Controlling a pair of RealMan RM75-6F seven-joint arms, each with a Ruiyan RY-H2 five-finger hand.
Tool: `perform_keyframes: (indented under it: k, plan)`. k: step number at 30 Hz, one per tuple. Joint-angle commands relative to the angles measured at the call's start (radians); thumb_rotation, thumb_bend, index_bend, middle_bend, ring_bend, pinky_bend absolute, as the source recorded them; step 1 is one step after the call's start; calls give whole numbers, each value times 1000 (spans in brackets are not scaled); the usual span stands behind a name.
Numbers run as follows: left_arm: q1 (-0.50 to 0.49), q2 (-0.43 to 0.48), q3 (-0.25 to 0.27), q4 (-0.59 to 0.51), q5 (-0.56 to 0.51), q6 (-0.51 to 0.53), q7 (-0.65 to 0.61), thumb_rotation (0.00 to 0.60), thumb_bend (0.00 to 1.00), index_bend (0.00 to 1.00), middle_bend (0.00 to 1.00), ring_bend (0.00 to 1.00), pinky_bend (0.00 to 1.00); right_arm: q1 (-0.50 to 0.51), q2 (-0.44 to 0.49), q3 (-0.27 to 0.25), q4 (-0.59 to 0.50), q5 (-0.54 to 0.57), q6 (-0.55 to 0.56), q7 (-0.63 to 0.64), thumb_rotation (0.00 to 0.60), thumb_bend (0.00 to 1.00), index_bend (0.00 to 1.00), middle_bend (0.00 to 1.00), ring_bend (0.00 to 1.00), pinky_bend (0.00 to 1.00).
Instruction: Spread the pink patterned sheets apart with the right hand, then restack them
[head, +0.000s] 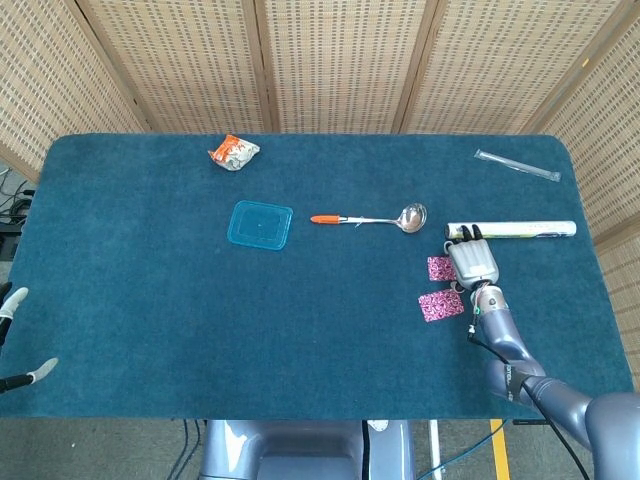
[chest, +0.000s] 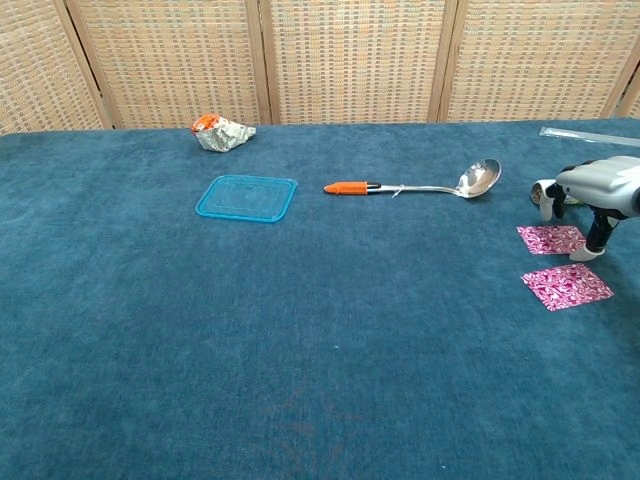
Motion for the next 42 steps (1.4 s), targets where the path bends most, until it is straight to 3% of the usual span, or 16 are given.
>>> perform_keyframes:
  k: [1,42]
  plan:
    - [0,-1,0,1,0,0,-1,470,0,68,0,0,0,0,-1,1,2,1,-1,-1,600,243,323,312,0,0]
    - [3,-1,-1,1,3,6,-1,470,0,68,0,0,0,-3,-10,9,13,7,-2,-20,600,243,349,320,0,0]
